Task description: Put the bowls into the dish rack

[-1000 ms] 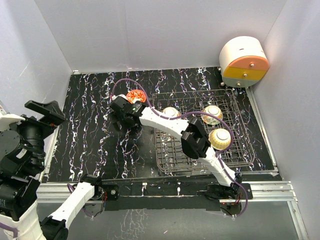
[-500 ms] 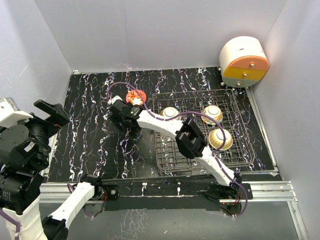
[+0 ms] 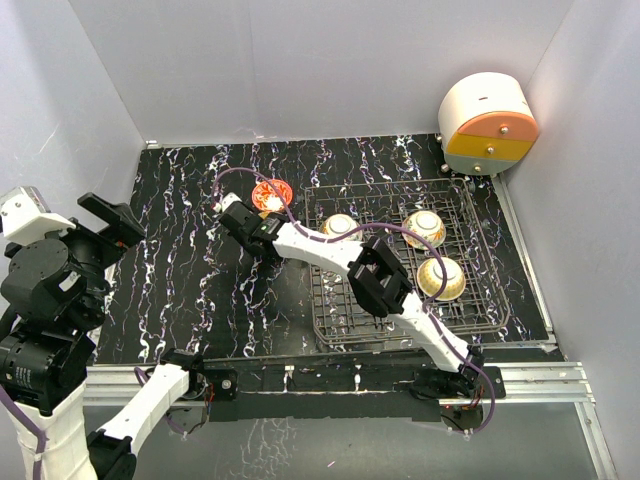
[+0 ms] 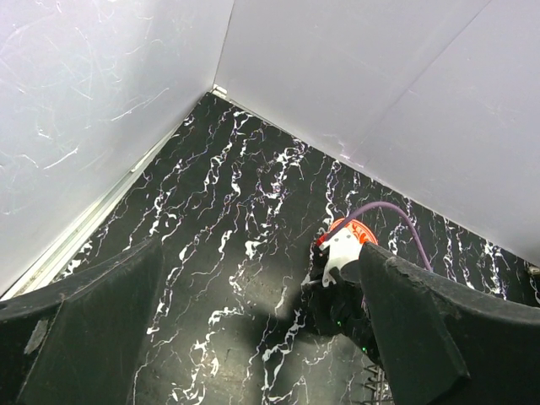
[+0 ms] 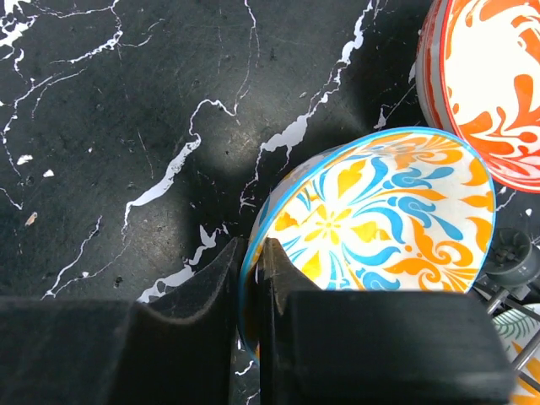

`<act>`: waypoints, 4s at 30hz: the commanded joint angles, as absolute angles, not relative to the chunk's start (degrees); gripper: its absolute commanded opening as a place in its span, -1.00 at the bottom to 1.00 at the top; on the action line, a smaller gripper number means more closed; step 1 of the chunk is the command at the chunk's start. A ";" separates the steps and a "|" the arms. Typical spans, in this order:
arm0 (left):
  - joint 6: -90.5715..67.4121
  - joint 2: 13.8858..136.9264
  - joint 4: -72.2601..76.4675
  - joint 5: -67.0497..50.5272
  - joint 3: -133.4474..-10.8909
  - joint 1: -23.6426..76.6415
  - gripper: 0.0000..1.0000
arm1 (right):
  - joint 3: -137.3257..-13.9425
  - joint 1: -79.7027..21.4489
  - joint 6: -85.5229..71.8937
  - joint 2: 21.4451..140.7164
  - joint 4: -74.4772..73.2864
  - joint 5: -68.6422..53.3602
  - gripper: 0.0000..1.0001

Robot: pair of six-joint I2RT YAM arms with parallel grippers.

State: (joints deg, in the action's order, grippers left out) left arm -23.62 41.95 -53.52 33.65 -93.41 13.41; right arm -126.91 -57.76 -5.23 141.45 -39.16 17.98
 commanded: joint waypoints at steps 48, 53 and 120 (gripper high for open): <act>-25.36 44.88 -49.66 25.84 -91.03 13.54 0.94 | -30.94 -24.48 -78.75 76.68 47.82 -36.83 -0.83; -25.40 45.26 -49.45 26.00 -90.96 13.54 0.94 | -30.55 -24.52 -87.95 85.46 58.38 -36.80 -0.84; -25.32 45.12 -46.40 25.89 -86.84 13.57 0.94 | -47.23 -20.35 -56.96 86.70 -19.41 -13.91 0.37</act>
State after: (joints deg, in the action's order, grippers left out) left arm -25.61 45.52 -46.76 26.06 -86.87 13.41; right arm -46.59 -20.38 -60.34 87.88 -16.86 -16.95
